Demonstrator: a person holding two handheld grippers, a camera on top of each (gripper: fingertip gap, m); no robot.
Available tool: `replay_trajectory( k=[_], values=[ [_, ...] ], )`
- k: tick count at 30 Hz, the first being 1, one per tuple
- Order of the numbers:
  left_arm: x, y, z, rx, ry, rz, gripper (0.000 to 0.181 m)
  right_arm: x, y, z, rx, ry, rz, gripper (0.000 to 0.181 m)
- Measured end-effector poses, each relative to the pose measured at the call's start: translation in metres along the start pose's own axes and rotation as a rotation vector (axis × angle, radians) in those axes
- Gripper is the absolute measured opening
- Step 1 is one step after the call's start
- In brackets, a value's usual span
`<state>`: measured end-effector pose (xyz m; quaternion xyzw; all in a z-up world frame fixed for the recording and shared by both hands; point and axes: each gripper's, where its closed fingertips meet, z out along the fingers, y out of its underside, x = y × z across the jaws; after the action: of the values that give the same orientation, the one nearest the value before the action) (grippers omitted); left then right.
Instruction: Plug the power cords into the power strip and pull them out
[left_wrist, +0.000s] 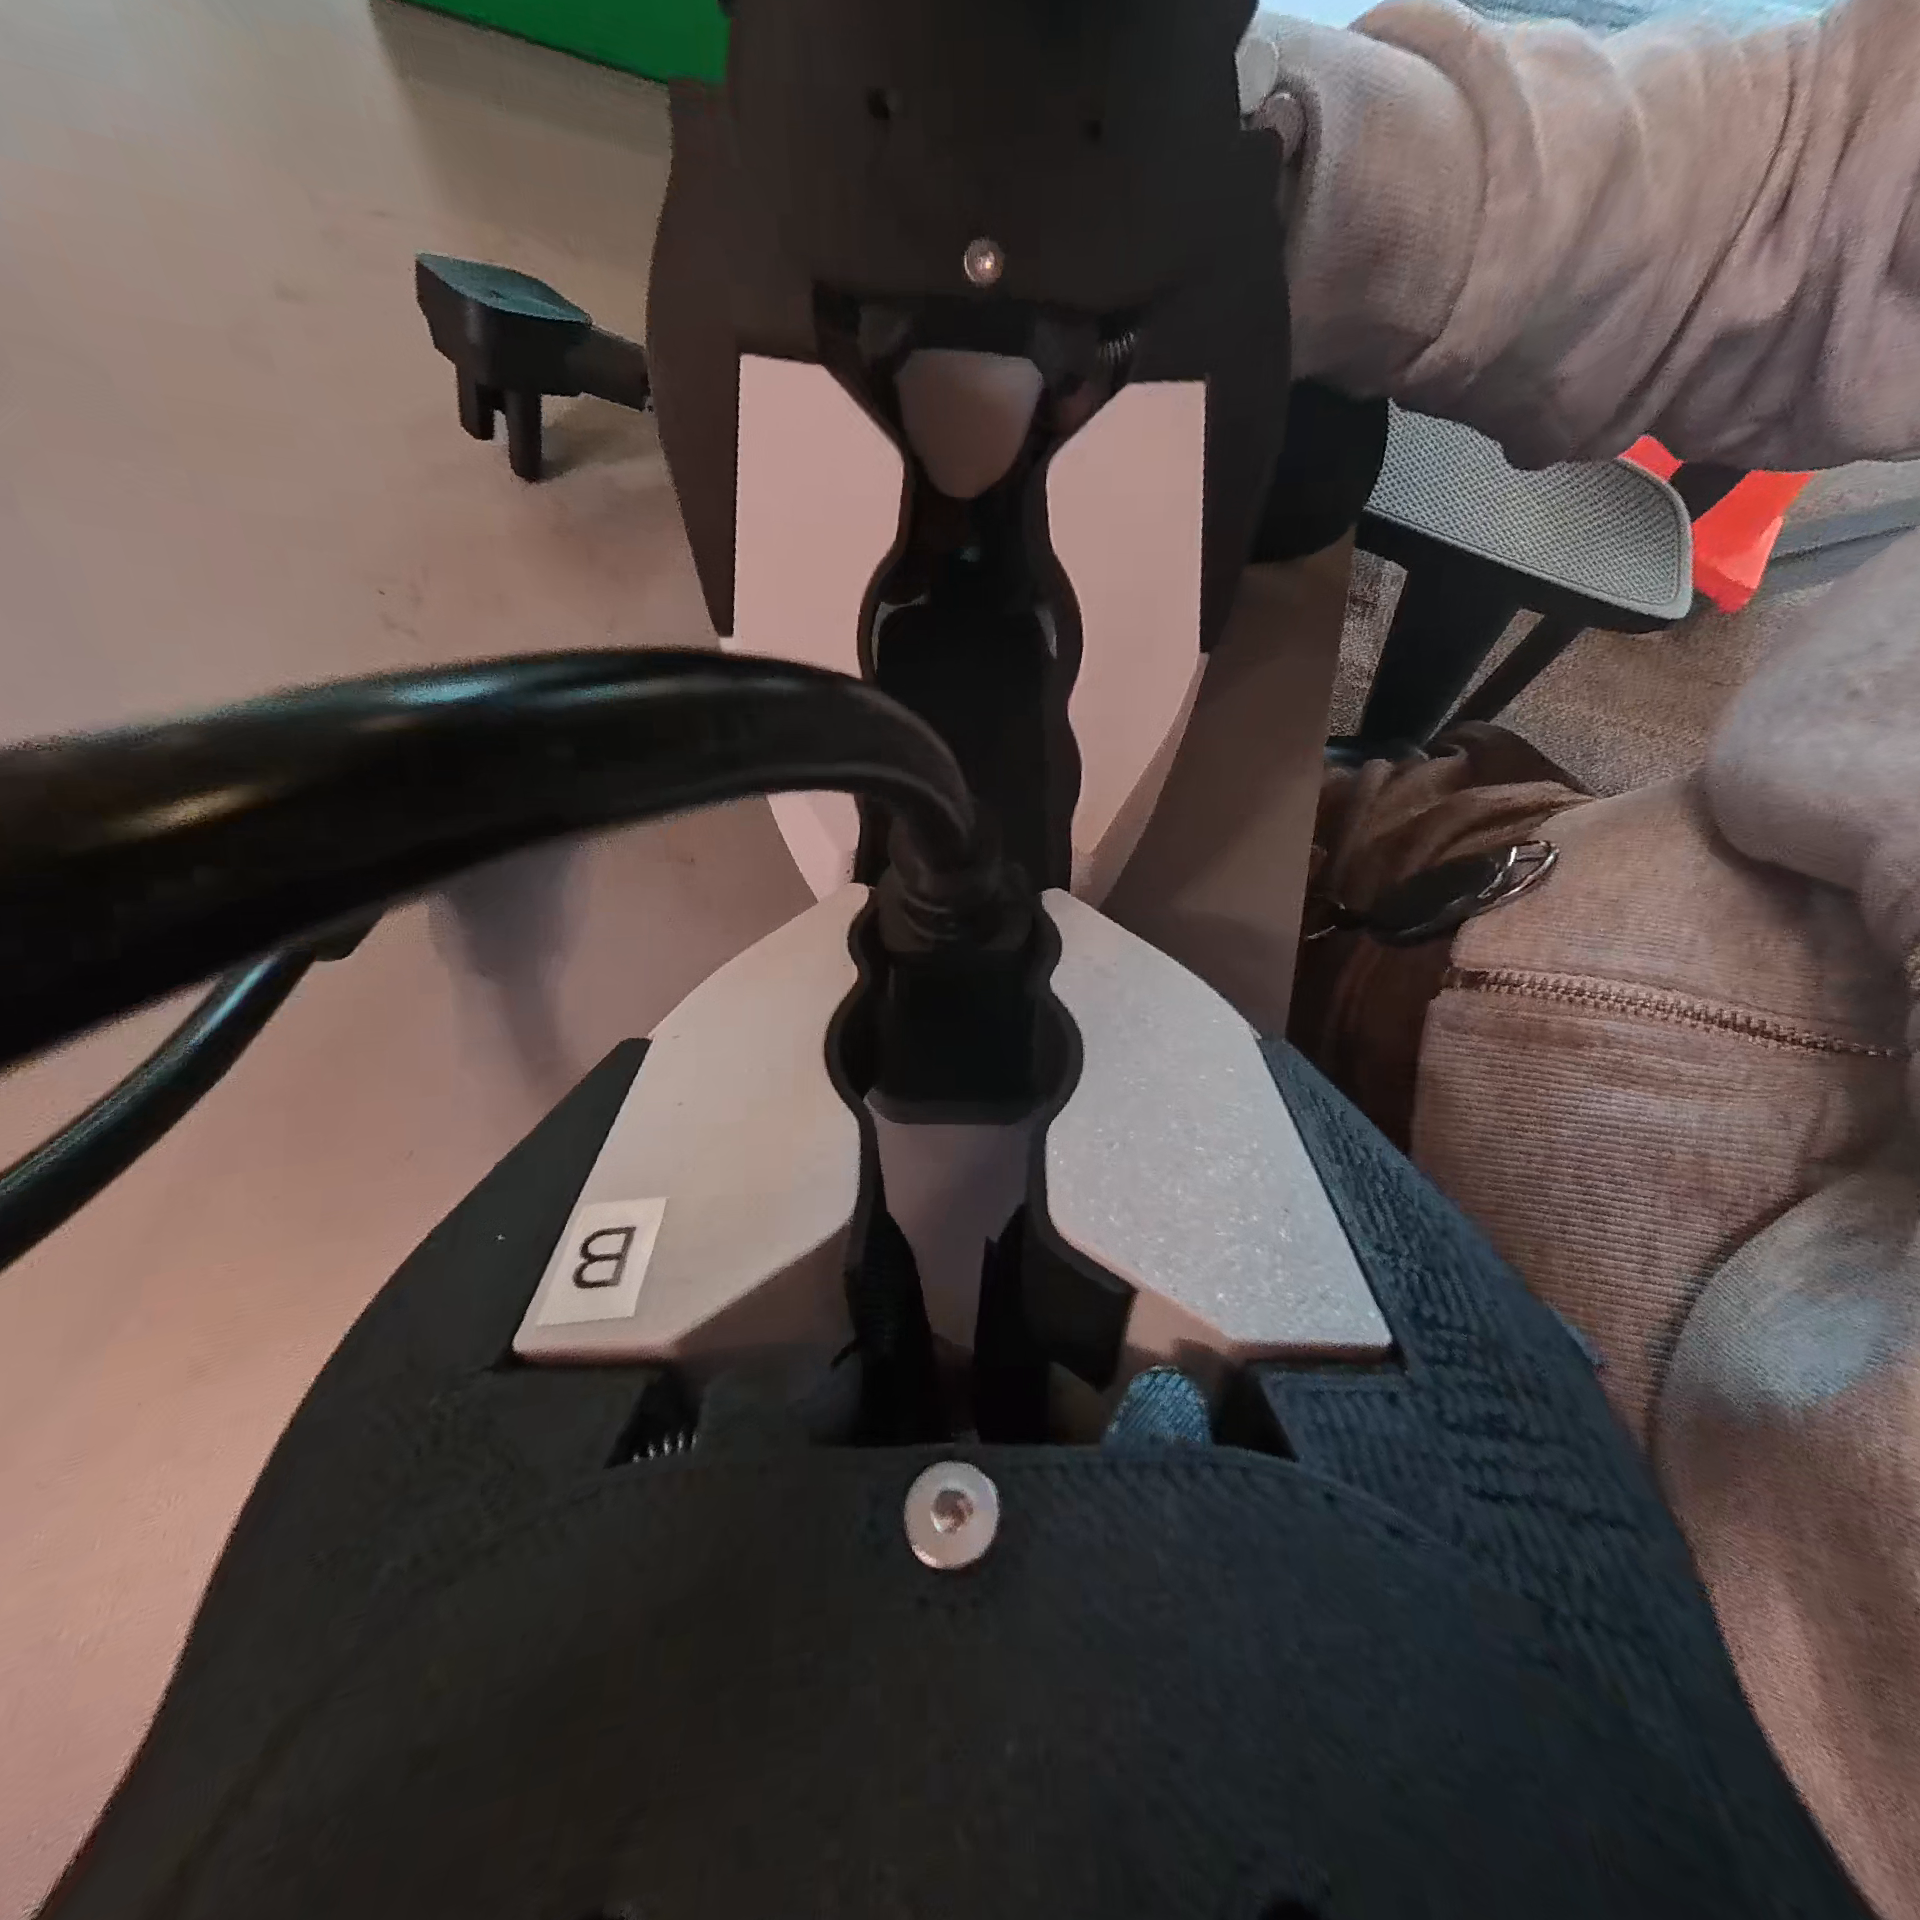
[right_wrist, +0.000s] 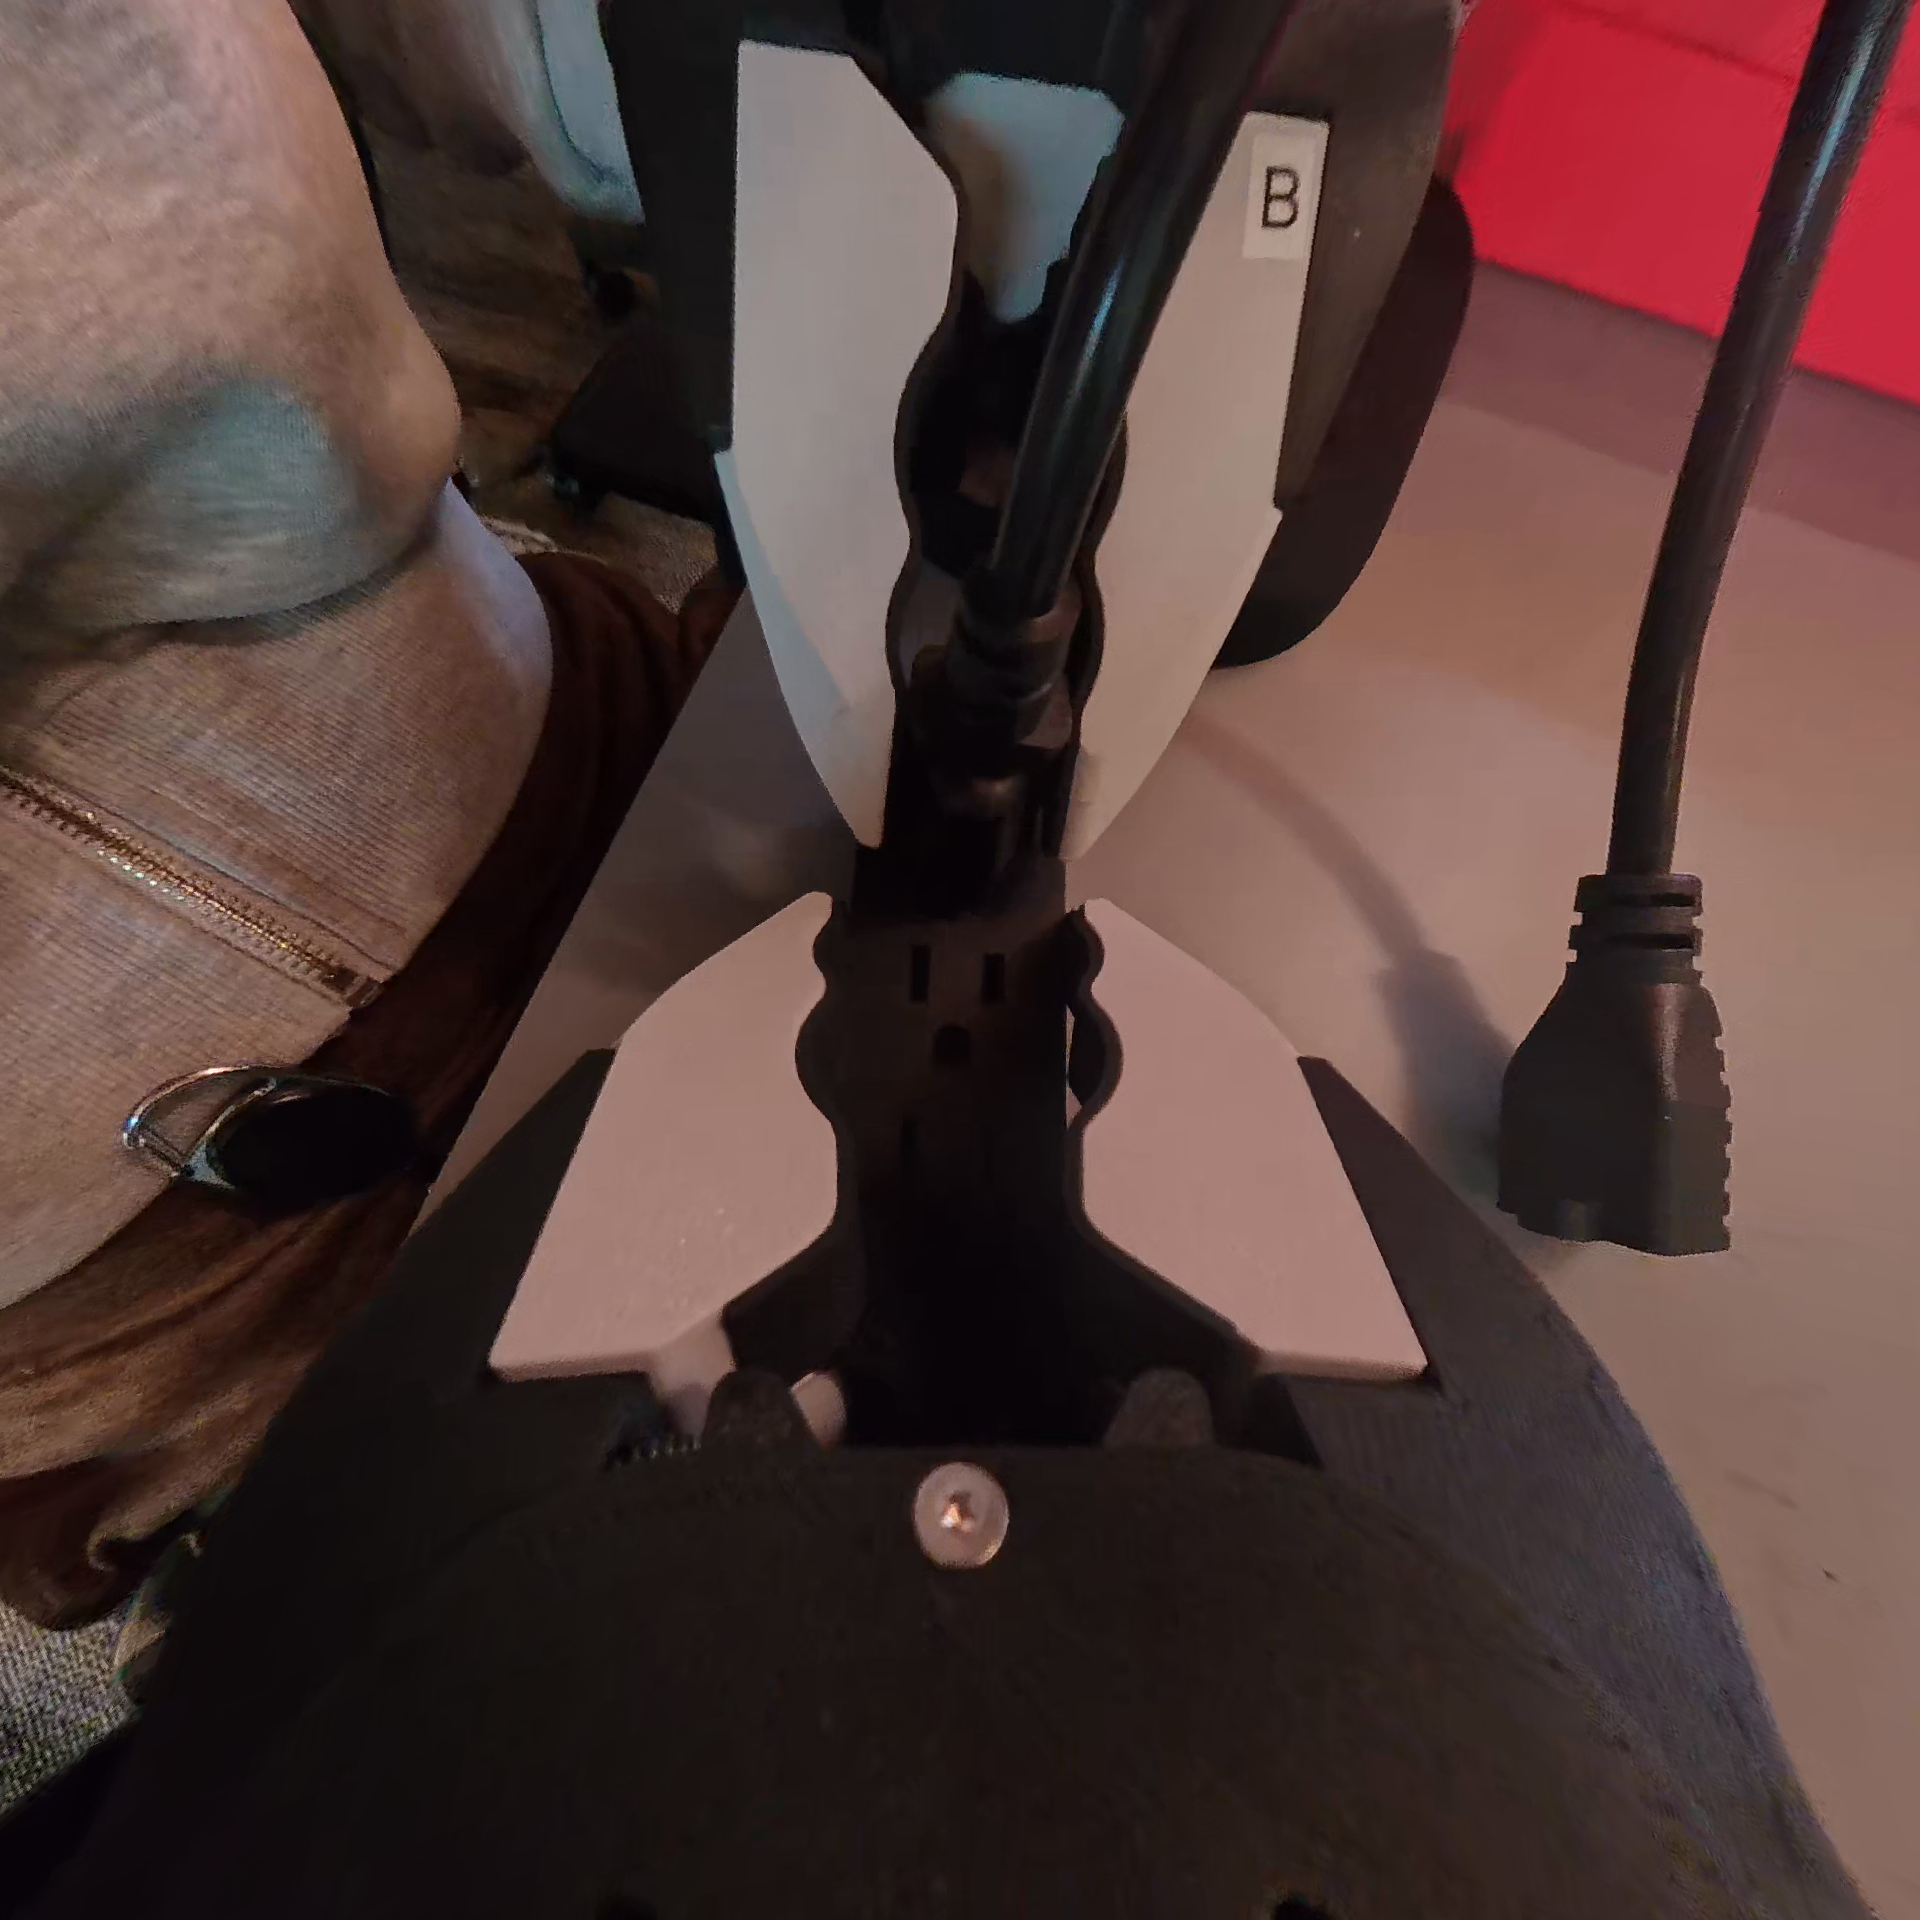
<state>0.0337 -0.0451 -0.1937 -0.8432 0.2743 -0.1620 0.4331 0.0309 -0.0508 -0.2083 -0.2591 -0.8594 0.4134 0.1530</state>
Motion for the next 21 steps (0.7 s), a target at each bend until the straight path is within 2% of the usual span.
replay_trajectory(
  k=[3, 7, 13, 15, 21],
  values=[
    [0.000, 0.001, -0.001, 0.001, -0.004, 0.004, 0.024, 0.000, -0.004, -0.001, 0.029, -0.001, 0.000, 0.041],
    [-0.001, 0.001, -0.001, 0.008, -0.011, 0.002, 0.025, 0.001, -0.020, -0.010, 0.152, -0.009, 0.027, 0.037],
    [-0.002, 0.001, -0.002, 0.009, -0.014, -0.006, 0.024, -0.002, -0.009, 0.001, 0.054, -0.014, 0.010, 0.027],
    [-0.001, 0.000, -0.002, 0.008, -0.023, 0.004, 0.024, 0.002, -0.008, 0.001, 0.050, 0.014, 0.022, 0.017],
    [-0.003, 0.001, -0.003, 0.003, -0.029, -0.003, 0.024, 0.004, -0.007, 0.001, 0.056, 0.038, 0.023, 0.017]
  ],
)
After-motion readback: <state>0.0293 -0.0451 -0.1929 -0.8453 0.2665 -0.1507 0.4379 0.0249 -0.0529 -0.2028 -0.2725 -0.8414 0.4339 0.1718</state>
